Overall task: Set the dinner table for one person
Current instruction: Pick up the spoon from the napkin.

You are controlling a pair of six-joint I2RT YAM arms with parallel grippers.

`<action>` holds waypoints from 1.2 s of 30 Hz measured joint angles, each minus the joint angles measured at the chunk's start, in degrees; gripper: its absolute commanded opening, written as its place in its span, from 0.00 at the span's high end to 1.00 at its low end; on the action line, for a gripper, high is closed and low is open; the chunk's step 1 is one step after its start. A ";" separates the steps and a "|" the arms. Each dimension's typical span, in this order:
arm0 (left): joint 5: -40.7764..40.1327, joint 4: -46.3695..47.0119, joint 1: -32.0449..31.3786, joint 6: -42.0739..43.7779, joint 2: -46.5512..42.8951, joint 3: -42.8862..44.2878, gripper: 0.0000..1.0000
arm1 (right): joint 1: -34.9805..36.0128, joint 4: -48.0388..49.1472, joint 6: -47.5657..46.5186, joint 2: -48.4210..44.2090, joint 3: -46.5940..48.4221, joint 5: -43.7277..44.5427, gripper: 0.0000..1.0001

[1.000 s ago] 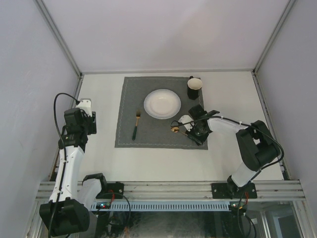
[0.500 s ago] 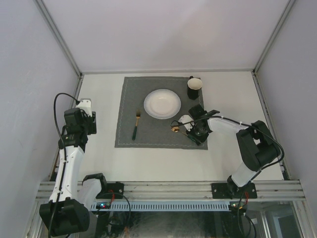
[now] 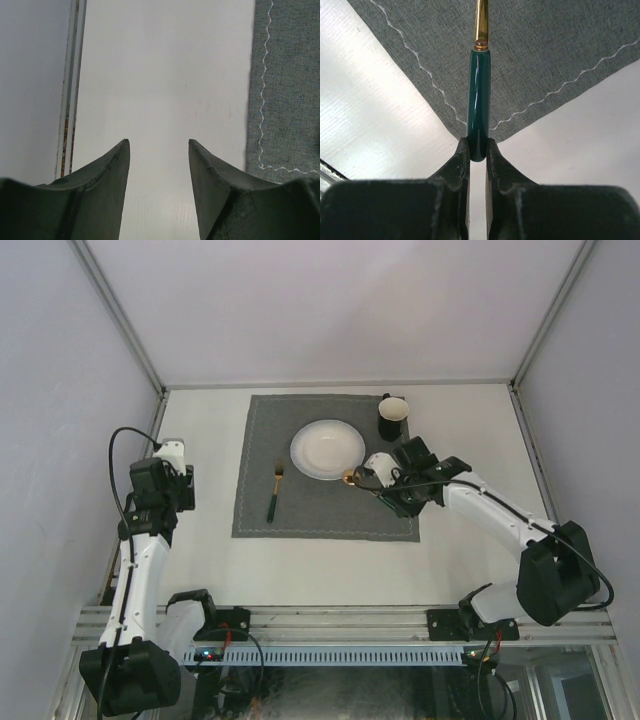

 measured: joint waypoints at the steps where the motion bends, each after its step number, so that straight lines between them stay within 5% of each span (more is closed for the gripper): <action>1: 0.00 0.00 0.00 0.00 0.00 0.00 0.45 | -0.42 -0.26 0.02 -0.04 0.00 0.00 1.00; 6: 0.02 0.00 0.00 0.00 0.00 -0.02 0.45 | -6.05 -1.38 -0.37 -0.07 -1.55 -2.14 1.00; 12: 0.22 0.02 0.00 0.00 0.17 0.00 0.45 | -24.85 -7.04 -3.58 1.36 -1.75 -16.24 1.00; 17: 0.66 0.02 0.00 0.00 0.48 0.00 0.45 | -31.15 -7.50 -3.48 4.57 -1.55 -17.31 1.00; 31: 0.68 0.02 0.00 0.00 0.48 -0.02 0.45 | -34.82 9.51 -0.24 -2.80 -9.40 12.11 1.00; 36: 1.01 0.02 0.00 0.00 0.48 0.00 0.45 | -30.51 15.30 -2.58 -3.72 -14.05 25.31 1.00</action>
